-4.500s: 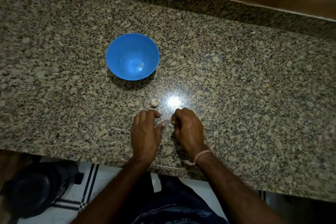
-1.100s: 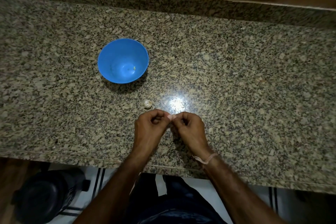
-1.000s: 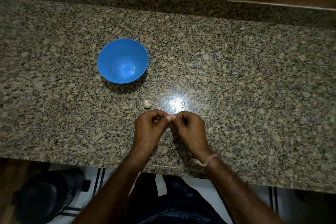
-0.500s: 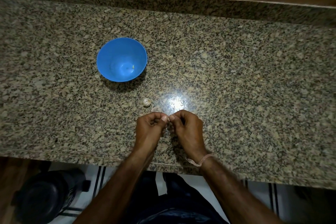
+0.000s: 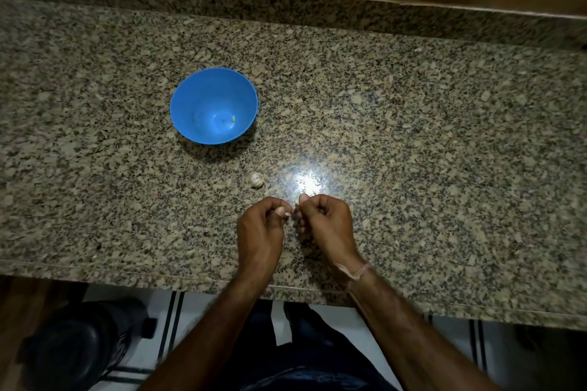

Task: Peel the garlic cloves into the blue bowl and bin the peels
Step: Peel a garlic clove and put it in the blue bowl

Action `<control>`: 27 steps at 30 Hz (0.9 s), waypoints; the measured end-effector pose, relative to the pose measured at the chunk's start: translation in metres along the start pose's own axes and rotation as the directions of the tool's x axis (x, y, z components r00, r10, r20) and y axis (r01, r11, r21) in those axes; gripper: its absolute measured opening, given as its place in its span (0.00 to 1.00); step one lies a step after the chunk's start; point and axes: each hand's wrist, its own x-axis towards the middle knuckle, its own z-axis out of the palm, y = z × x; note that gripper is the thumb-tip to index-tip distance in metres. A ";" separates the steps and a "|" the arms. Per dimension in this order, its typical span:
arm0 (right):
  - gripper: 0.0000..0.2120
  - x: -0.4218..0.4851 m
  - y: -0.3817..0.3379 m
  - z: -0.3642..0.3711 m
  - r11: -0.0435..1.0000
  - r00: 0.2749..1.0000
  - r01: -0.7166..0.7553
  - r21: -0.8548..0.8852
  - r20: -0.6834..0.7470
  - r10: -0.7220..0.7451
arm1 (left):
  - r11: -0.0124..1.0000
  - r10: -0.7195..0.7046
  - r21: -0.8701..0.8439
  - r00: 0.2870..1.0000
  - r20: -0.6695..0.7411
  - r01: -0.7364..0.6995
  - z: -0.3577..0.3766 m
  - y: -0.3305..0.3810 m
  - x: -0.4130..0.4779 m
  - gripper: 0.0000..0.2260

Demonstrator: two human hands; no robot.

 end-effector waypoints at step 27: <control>0.15 0.001 0.000 -0.004 0.949 0.952 -0.285 0.138 0.161 0.262 | 0.999 0.027 -0.033 0.999 0.028 -0.026 -0.003 0.005 0.000 0.03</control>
